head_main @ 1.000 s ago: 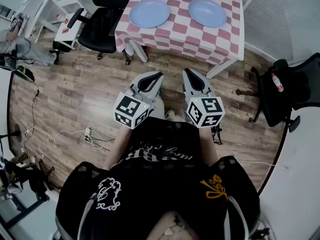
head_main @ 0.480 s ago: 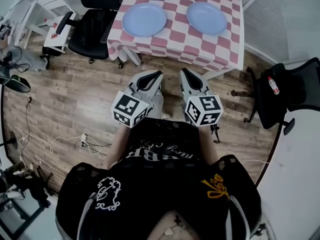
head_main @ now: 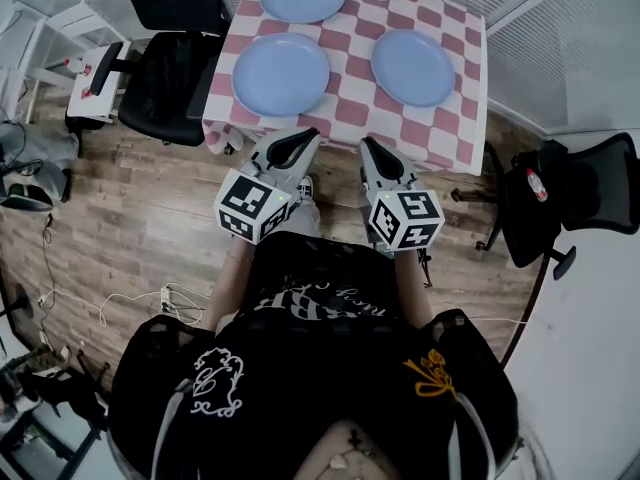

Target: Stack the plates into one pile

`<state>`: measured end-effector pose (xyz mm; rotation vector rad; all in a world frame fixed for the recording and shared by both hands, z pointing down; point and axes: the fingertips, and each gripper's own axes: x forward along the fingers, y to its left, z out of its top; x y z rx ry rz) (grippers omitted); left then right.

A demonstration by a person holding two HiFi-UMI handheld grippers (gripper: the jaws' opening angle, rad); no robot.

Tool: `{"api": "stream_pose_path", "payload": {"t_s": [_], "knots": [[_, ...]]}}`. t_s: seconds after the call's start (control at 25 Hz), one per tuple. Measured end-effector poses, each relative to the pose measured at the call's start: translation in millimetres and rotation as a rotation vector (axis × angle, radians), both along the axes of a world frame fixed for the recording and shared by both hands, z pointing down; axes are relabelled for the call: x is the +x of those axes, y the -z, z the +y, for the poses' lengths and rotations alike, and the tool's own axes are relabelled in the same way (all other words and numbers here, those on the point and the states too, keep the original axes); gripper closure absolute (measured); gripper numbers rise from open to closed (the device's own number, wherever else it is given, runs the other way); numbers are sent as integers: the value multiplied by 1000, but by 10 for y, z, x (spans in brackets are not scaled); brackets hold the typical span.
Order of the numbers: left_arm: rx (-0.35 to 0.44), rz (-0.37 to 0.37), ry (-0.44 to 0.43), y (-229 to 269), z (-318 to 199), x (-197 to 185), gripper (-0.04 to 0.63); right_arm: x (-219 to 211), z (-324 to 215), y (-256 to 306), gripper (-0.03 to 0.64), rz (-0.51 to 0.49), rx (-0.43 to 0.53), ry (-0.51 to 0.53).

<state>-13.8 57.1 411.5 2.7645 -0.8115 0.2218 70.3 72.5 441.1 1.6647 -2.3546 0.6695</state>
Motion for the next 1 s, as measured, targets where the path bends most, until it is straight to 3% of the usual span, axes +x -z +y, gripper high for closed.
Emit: {"api": "stream_pose_path", "payload": {"t_s": [0.48, 0.8, 1.0], "knots": [[-29, -5, -171, -60, -824, 431, 569, 660, -676, 8, 586, 65, -21, -197], [-118, -8, -140, -287, -1038, 628, 568, 1339, -812, -100, 586, 60, -58, -289], [-146, -23, -75, -386, -1185, 824, 568, 1768, -1052, -143, 586, 56, -69, -273]]}}
